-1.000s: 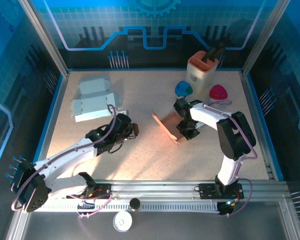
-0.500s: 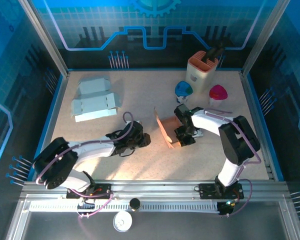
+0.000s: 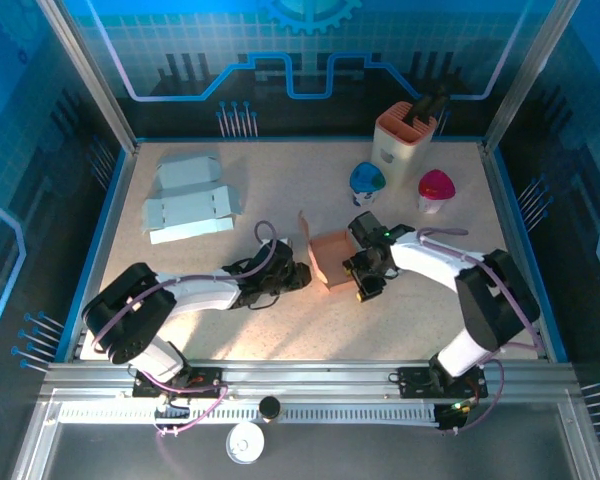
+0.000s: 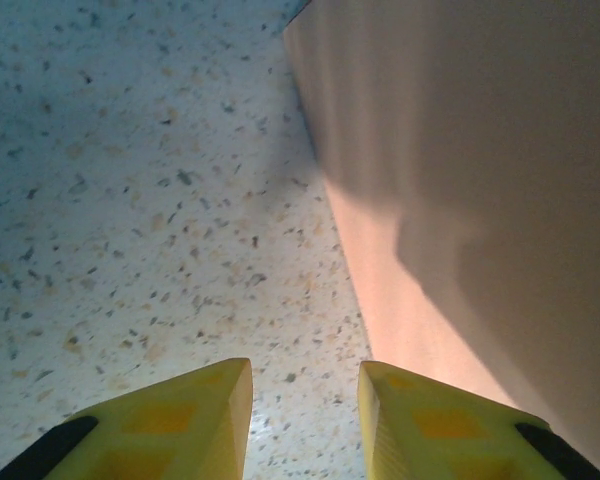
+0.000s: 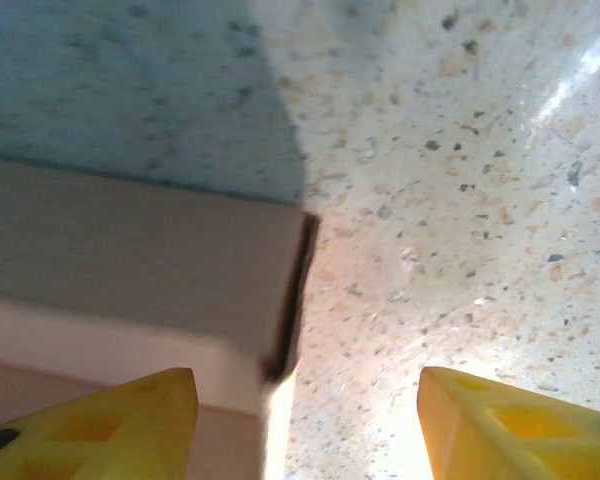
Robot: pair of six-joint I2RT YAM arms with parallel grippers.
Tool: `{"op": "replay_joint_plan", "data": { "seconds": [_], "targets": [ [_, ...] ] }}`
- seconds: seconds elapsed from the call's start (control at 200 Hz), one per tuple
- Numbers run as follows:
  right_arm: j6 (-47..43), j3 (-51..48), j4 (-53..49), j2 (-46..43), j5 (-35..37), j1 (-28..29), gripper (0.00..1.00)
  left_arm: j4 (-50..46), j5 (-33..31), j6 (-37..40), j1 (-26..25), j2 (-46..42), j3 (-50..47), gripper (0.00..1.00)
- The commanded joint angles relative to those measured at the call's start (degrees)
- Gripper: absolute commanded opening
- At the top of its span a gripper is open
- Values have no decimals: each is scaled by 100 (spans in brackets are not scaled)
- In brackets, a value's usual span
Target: Fold the paper box
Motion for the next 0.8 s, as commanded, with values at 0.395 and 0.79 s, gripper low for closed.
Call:
{"op": "replay_joint_plan", "data": {
  "seconds": [0.395,0.79],
  "targets": [
    [-5429,-526,2990,-2382,297,380,61,-231,-129,192,-38,-113,422,37],
    [-7396,1600,461,-1010,151,1124,59,-597,-268,373,-42,-321,606,39]
  ]
}}
